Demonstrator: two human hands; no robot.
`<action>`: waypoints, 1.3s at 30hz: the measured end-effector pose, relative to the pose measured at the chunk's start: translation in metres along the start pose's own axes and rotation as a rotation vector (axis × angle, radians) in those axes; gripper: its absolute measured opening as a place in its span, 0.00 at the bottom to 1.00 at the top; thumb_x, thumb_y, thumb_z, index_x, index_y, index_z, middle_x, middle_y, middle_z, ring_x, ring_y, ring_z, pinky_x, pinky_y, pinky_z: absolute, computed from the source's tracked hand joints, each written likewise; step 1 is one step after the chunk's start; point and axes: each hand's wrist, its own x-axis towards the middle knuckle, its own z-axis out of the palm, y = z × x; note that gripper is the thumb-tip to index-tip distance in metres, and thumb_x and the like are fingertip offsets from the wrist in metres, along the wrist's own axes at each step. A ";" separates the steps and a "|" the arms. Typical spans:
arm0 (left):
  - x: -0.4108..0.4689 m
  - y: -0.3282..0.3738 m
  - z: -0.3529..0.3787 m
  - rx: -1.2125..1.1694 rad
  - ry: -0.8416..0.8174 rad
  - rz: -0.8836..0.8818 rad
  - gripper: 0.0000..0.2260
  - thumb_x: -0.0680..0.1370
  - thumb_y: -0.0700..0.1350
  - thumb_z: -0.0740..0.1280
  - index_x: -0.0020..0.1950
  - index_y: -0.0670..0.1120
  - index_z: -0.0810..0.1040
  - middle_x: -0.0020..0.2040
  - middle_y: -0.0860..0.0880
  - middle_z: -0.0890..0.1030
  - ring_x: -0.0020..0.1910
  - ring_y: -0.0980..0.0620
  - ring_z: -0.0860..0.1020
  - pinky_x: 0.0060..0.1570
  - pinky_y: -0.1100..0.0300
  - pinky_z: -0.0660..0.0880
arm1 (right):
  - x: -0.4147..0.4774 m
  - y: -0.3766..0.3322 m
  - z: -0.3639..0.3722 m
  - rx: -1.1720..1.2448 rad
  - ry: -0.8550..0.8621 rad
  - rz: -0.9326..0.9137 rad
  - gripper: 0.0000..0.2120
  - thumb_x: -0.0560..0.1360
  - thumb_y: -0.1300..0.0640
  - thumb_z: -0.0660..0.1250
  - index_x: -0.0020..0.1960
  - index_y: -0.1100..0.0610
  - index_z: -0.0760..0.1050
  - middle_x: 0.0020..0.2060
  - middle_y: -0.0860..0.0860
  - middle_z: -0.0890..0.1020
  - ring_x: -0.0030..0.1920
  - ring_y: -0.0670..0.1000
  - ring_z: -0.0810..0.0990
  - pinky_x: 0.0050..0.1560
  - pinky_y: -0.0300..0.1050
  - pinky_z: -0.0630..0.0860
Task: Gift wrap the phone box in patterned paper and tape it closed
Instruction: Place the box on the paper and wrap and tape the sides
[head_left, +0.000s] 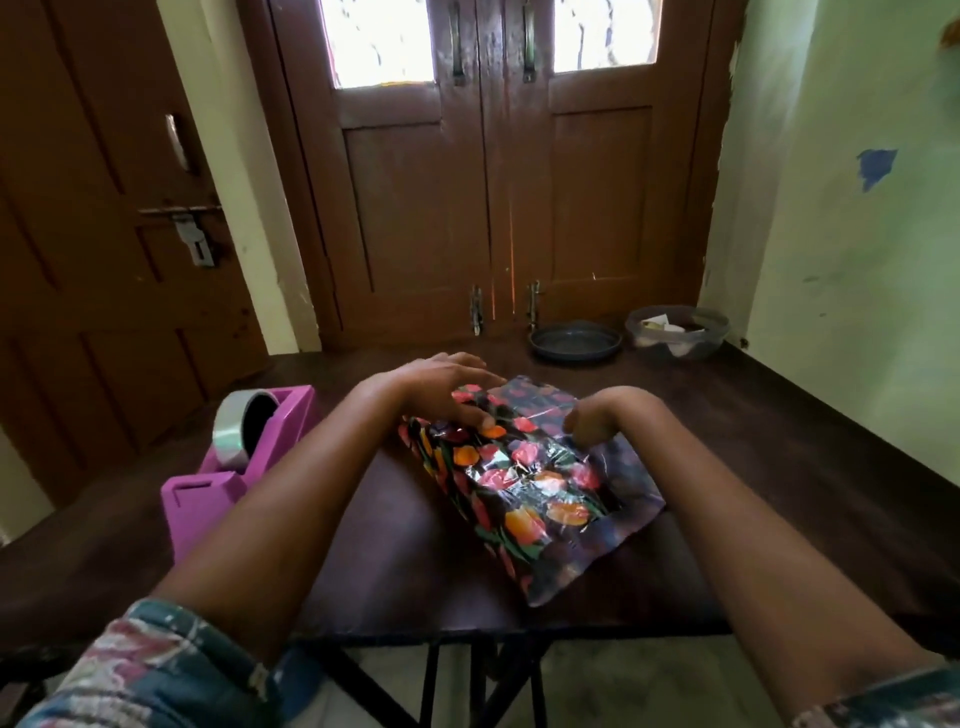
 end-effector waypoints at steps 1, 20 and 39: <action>0.000 -0.002 0.002 -0.050 -0.020 0.030 0.28 0.75 0.60 0.64 0.73 0.60 0.61 0.76 0.51 0.57 0.75 0.49 0.54 0.70 0.49 0.54 | 0.007 -0.002 0.004 0.104 0.038 -0.001 0.22 0.74 0.55 0.63 0.68 0.58 0.69 0.66 0.56 0.72 0.64 0.58 0.73 0.64 0.53 0.70; -0.009 0.003 0.007 0.366 0.108 -0.133 0.31 0.67 0.75 0.55 0.49 0.51 0.81 0.44 0.52 0.80 0.41 0.54 0.77 0.38 0.58 0.73 | 0.005 -0.029 -0.023 0.217 -0.084 -0.128 0.33 0.78 0.37 0.50 0.74 0.58 0.58 0.74 0.55 0.60 0.73 0.56 0.60 0.70 0.51 0.57; 0.013 -0.032 0.012 -0.138 0.079 -0.392 0.20 0.72 0.61 0.68 0.45 0.44 0.80 0.46 0.47 0.82 0.46 0.49 0.79 0.47 0.55 0.77 | 0.032 -0.021 -0.014 0.198 0.139 -0.230 0.22 0.79 0.47 0.58 0.68 0.57 0.70 0.67 0.53 0.72 0.65 0.54 0.71 0.66 0.49 0.66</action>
